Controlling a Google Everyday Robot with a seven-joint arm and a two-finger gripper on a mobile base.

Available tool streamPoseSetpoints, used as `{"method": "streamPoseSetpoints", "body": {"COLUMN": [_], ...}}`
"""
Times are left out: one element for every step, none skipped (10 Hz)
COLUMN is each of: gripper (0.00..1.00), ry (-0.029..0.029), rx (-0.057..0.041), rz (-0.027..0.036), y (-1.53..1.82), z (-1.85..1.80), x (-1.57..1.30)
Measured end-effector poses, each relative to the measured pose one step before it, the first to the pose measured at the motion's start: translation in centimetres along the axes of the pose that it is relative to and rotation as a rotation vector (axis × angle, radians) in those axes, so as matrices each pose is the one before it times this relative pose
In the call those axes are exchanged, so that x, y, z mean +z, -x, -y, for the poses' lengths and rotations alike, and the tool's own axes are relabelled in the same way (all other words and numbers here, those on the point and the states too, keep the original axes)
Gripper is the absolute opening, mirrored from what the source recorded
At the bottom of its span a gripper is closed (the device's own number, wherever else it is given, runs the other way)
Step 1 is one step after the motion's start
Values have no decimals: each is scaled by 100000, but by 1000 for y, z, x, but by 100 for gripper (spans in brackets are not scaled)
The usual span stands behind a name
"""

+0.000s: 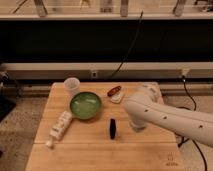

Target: Knock the eraser over

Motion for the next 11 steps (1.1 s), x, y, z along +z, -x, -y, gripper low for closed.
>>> {"method": "streamPoseSetpoints", "body": {"gripper": [1,1,1,1,1,1,1,1,1,1,1], "ry": [-4,54,17,23,-95,-91,-74,-28,-111,-276,-151], "rx": [-975,-1504,-1421,-1157,-2210,-802,-534,-1136,-1023,-691,-490], "rz": [65,-15,243,387,552,244,302,431,278,459,658], "y": [632,743,1008,981,1441,363,203,480,422,358,373], "z": [86,55,140,175,332,146,156,238,236,203,113], "x": [73,144,108,46,72,62,99,111,83,76,97]}}
